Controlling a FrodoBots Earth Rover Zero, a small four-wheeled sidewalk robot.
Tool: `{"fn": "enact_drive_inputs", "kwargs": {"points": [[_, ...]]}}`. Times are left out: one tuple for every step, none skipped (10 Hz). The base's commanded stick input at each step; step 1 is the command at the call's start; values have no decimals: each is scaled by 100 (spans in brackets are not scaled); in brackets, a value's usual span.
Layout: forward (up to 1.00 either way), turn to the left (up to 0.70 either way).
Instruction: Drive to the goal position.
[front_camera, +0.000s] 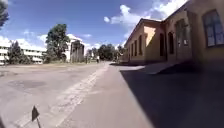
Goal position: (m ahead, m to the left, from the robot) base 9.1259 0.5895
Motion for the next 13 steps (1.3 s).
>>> {"fn": "enact_drive_inputs", "kwargs": {"points": [[85,-34],[85,-34],[85,0],[85,0],[85,0],[85,0],[85,0],[85,0],[85,0],[85,0],[85,0],[85,0],[85,0]]}}
